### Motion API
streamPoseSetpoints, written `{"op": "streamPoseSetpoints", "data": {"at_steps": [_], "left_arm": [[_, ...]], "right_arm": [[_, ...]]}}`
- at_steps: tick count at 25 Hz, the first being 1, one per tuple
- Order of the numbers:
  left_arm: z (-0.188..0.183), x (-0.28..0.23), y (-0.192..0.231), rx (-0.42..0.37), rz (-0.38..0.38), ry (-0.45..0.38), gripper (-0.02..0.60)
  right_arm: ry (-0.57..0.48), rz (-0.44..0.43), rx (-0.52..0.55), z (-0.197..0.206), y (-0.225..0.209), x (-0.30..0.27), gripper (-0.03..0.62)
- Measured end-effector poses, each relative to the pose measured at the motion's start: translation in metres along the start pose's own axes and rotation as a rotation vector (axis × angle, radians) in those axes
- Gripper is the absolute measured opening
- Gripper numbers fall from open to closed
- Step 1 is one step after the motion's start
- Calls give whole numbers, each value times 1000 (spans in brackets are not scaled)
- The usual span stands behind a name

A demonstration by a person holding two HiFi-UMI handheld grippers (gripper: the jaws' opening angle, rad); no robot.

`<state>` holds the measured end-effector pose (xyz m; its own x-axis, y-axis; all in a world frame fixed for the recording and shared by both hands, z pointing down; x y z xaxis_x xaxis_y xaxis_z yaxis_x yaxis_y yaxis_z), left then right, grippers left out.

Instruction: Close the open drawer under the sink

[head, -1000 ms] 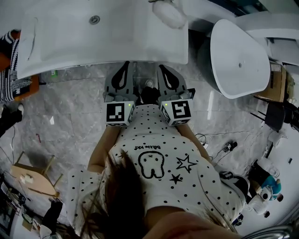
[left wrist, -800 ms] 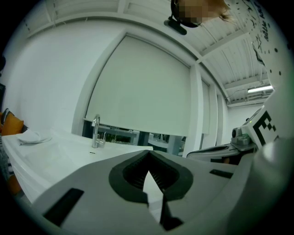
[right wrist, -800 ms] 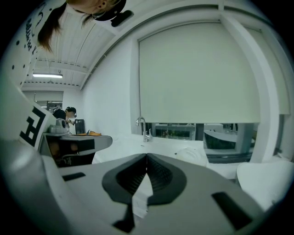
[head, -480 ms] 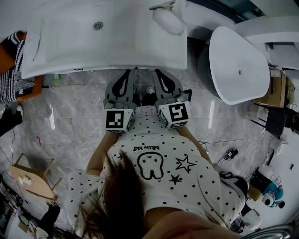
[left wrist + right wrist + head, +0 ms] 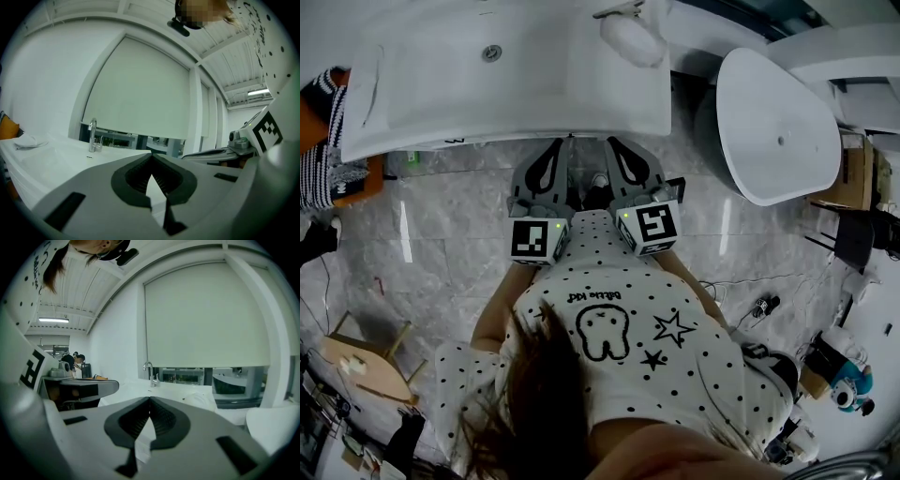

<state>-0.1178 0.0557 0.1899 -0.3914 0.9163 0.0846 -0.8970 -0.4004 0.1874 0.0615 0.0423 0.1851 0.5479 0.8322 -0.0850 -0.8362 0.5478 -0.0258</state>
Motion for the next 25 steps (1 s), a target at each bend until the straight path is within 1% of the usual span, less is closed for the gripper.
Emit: {"op": "streamPoseSetpoints", "data": {"at_steps": [6, 9, 20, 23, 25], "left_arm": [[6, -2, 2, 10, 2, -13, 5], [7, -3, 2, 16, 3, -2, 5], [5, -8, 2, 14, 15, -2, 5], [3, -10, 3, 15, 20, 28, 5], [2, -11, 3, 13, 24, 34, 5]], "right_arm": [[15, 12, 0, 7, -1, 0, 14], [19, 13, -1, 8, -3, 1, 14], [28, 29, -7, 7, -4, -1, 14], [28, 33, -7, 8, -5, -1, 14], [26, 37, -7, 7, -5, -2, 14]]}}
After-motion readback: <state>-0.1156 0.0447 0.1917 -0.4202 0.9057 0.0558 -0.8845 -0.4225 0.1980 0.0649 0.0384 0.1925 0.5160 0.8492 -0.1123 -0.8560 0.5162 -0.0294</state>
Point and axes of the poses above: the fingertips, and each gripper's own axes: x backward along the fingers, y to its left, z out of its underside, the point moved 10 cm from there along x, backward along the fingers, and after that the axes turned 12 degrees about -y, right-handed, at the moved point
